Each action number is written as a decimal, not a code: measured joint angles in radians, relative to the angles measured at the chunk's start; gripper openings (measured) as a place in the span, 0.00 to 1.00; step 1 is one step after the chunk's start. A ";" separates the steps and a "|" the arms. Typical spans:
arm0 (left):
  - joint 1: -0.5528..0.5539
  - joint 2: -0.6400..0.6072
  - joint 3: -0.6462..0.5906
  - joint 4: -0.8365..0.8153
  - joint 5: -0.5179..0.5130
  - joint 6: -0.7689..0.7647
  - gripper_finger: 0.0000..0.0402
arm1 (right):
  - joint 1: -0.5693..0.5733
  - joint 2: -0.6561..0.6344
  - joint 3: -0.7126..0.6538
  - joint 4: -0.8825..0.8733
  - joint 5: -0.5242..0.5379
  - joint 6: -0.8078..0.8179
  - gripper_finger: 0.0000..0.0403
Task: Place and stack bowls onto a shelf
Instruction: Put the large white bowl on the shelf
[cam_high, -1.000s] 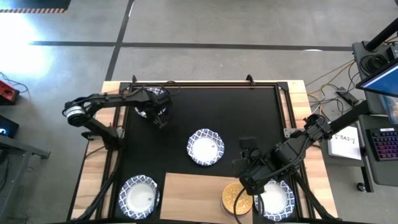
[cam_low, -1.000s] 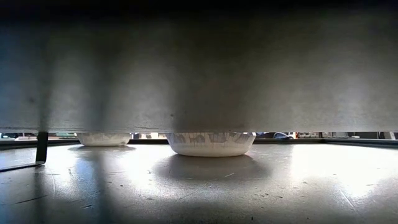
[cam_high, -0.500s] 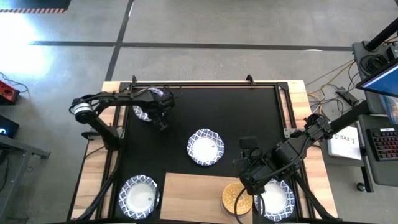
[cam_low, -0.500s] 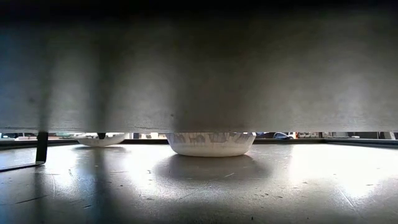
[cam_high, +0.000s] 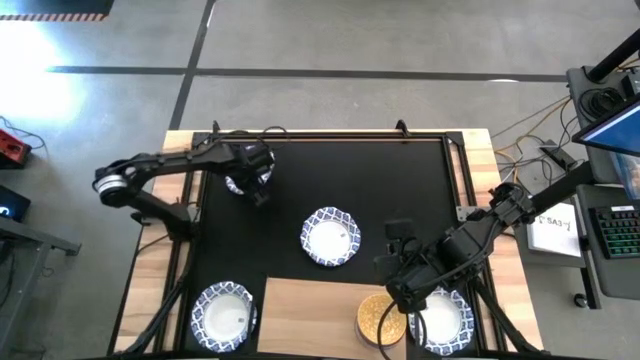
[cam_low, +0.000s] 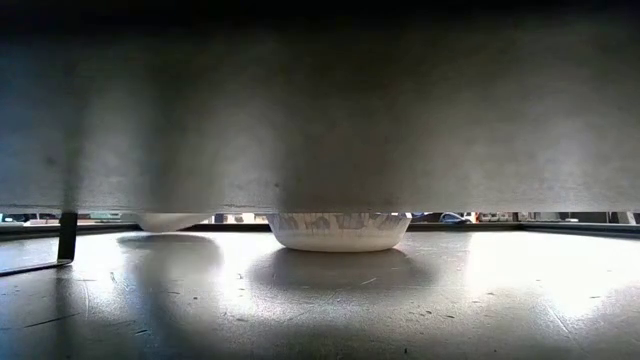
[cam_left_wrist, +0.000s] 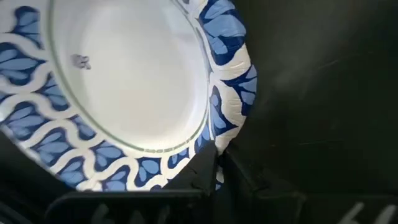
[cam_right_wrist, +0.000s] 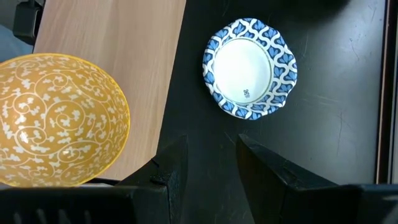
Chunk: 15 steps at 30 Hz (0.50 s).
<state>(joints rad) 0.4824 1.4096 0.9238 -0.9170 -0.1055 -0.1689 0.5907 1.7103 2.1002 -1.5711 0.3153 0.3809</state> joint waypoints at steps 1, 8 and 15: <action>0.000 -0.019 0.003 -0.003 0.001 -0.005 0.01 | 0.000 0.000 0.000 0.000 0.000 0.000 0.31; -0.050 -0.163 0.055 -0.003 0.036 -0.033 0.00 | 0.000 0.000 0.000 0.000 0.000 0.000 0.31; -0.233 -0.253 0.131 0.081 0.037 -0.074 0.00 | 0.000 -0.001 0.000 0.000 0.000 -0.016 0.31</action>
<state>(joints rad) 0.2496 1.1568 1.0544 -0.8355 -0.0680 -0.2426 0.5907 1.7096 2.1002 -1.5711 0.3149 0.3644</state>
